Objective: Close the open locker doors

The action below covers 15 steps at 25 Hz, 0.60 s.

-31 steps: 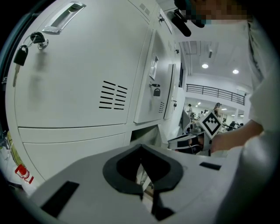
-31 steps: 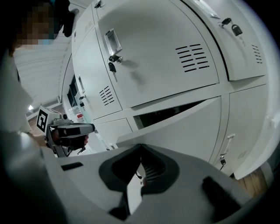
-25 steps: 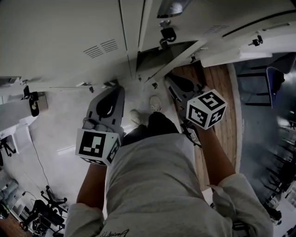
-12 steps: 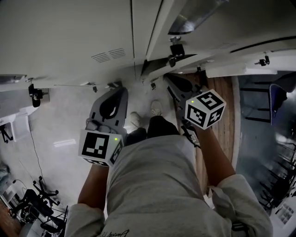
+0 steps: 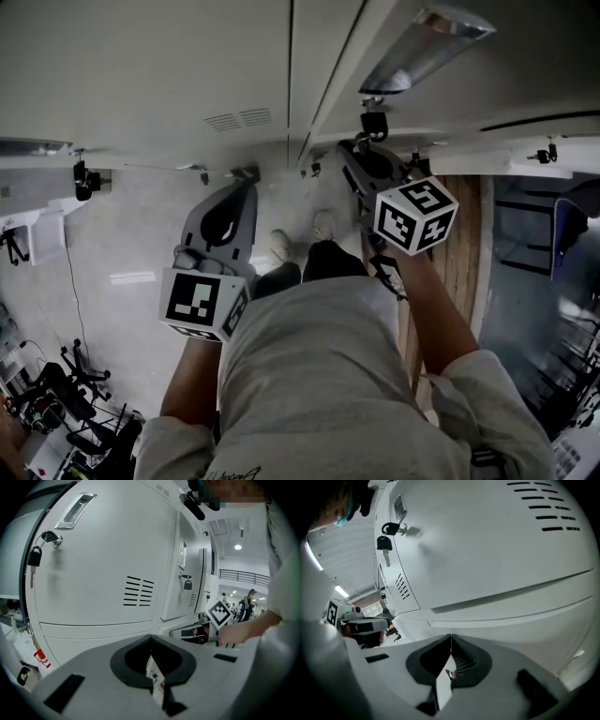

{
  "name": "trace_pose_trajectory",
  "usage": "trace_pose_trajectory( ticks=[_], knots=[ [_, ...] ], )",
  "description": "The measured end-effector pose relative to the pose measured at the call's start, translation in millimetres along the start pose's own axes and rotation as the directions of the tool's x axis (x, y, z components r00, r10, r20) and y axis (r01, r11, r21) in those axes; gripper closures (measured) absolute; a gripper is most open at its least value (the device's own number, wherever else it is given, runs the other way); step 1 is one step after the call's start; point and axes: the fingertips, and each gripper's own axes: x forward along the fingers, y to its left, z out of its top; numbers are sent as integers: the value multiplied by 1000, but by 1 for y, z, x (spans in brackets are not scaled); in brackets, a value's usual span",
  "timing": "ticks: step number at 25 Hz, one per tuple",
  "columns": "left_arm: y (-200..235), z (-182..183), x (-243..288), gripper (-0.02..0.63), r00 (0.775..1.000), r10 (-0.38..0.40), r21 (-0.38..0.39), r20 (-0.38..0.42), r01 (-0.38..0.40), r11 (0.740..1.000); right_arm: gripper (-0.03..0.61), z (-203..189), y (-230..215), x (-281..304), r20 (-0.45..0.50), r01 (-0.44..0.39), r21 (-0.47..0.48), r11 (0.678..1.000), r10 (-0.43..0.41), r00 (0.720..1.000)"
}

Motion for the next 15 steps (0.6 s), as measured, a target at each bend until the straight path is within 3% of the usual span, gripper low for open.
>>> trace_pose_trajectory(
  ticks=[15],
  knots=[
    [6, -1, -2, 598, 998, 57, -18, -3, -57, 998, 551, 8, -7, 10, -8, -30, -19, 999, 30, 1000]
  ],
)
